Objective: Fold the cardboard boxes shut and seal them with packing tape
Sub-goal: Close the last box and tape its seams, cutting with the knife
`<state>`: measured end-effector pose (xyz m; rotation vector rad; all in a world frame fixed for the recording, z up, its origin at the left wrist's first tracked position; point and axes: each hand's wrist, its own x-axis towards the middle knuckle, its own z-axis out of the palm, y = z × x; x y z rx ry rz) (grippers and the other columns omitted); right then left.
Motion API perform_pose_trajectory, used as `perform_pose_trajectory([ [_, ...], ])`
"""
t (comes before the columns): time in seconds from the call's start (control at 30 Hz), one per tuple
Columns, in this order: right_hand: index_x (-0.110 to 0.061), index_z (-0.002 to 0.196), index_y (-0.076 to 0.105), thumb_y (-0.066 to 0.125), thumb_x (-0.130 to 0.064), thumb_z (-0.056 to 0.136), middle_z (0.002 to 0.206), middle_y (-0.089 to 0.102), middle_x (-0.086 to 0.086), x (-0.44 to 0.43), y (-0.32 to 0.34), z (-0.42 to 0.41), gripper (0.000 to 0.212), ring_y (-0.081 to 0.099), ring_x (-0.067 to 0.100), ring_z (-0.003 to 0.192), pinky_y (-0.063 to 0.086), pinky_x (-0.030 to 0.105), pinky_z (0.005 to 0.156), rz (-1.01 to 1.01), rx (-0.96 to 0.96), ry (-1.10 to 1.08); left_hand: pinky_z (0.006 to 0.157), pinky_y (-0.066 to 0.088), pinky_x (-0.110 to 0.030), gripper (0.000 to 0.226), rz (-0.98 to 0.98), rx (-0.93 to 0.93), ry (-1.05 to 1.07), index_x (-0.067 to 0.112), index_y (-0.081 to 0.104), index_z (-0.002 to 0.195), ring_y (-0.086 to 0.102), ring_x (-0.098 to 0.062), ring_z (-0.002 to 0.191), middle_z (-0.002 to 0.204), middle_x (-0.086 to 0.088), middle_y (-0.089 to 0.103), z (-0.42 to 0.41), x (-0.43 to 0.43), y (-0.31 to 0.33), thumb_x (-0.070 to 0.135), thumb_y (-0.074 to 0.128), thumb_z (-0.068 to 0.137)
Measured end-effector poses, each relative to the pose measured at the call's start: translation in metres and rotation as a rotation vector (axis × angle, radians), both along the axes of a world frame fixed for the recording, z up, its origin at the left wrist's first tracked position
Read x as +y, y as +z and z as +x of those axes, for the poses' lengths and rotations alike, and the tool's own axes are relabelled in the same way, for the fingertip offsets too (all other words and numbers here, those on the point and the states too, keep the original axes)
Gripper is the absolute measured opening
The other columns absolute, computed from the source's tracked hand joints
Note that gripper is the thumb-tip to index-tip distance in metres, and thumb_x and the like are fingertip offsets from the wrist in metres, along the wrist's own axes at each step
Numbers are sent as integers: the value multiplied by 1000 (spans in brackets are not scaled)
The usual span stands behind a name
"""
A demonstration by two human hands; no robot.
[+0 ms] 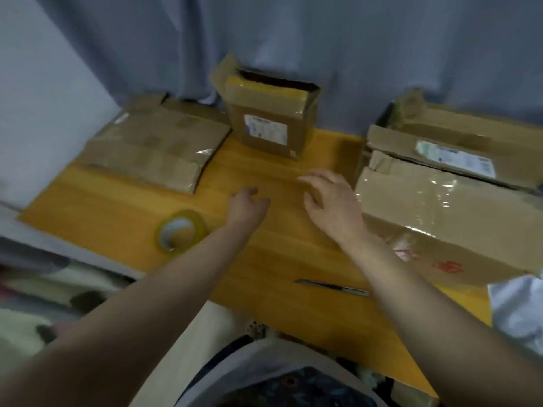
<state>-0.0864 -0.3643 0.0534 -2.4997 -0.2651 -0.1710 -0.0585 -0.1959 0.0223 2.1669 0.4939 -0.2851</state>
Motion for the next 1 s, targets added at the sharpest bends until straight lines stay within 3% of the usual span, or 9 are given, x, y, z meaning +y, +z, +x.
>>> perform_pose_trajectory([
  [0.1, -23, 127, 57, 50, -18, 96, 136, 49, -4, 36, -8, 16, 32, 46, 12, 124, 32, 16, 91, 135, 234, 111, 94, 45, -32, 46, 55, 19, 121, 12, 52, 131, 54, -31, 113, 132, -17, 51, -12, 42, 0, 26, 61, 89],
  [0.2, -16, 125, 60, 52, -11, 94, 130, 57, 0, 69, -17, 30, 32, 53, 14, 118, 38, 18, 91, 261, 370, 144, 97, 44, -33, 44, 16, 39, 271, 11, 51, 132, 53, -31, 117, 129, -14, 56, -19, 85, -3, 25, 60, 91],
  [0.3, -9, 120, 63, 51, -5, 94, 123, 62, 7, 97, -22, 43, 29, 56, 20, 115, 41, 24, 94, 388, 504, 75, 84, 50, -36, 41, -54, 45, 377, 12, 51, 130, 59, -30, 99, 116, -12, 61, -15, 120, -6, 25, 59, 92],
  [0.37, -6, 118, 63, 49, -5, 95, 121, 63, 10, 115, -27, 56, 27, 58, 23, 114, 43, 30, 96, 440, 570, 31, 91, 48, -38, 42, -73, 36, 416, 10, 51, 131, 54, -32, 111, 127, -14, 55, -4, 142, -8, 23, 59, 93],
  [0.53, -6, 120, 62, 47, -8, 95, 118, 64, 12, 169, -40, 104, 29, 58, 25, 111, 44, 34, 94, 389, 604, -49, 96, 41, -38, 39, -62, 11, 373, 5, 53, 128, 48, -32, 122, 132, -15, 52, 46, 200, -13, 19, 60, 92],
  [0.63, 0, 113, 65, 49, -6, 92, 95, 64, 13, 213, -55, 145, 27, 59, 24, 90, 48, 38, 85, 408, 640, -160, 94, 42, -38, 36, -54, 11, 331, 3, 55, 125, 50, -32, 119, 127, -14, 55, 77, 236, -17, 19, 59, 92],
  [0.7, 3, 114, 64, 53, -7, 90, 90, 58, 11, 244, -68, 171, 28, 54, 22, 80, 47, 33, 73, 423, 687, -251, 94, 43, -38, 37, -48, 28, 296, 4, 55, 126, 50, -31, 119, 127, -11, 55, 95, 263, -23, 20, 57, 93],
  [0.87, 1, 125, 54, 61, -33, 91, 128, 56, 18, 293, -99, 209, 49, 55, 34, 111, 46, 44, 96, 532, 909, -443, 81, 39, -31, 37, -107, 59, 236, 9, 55, 129, 52, -19, 101, 121, -6, 58, 128, 314, -31, 21, 57, 93],
  [1.0, 1, 129, 49, 64, -20, 91, 131, 54, 13, 307, -101, 215, 46, 53, 33, 118, 45, 47, 99, 703, 1006, -581, 93, 42, -35, 54, -66, 140, 145, 10, 40, 141, 47, -25, 123, 140, -8, 46, 143, 341, -36, 24, 59, 93],
])
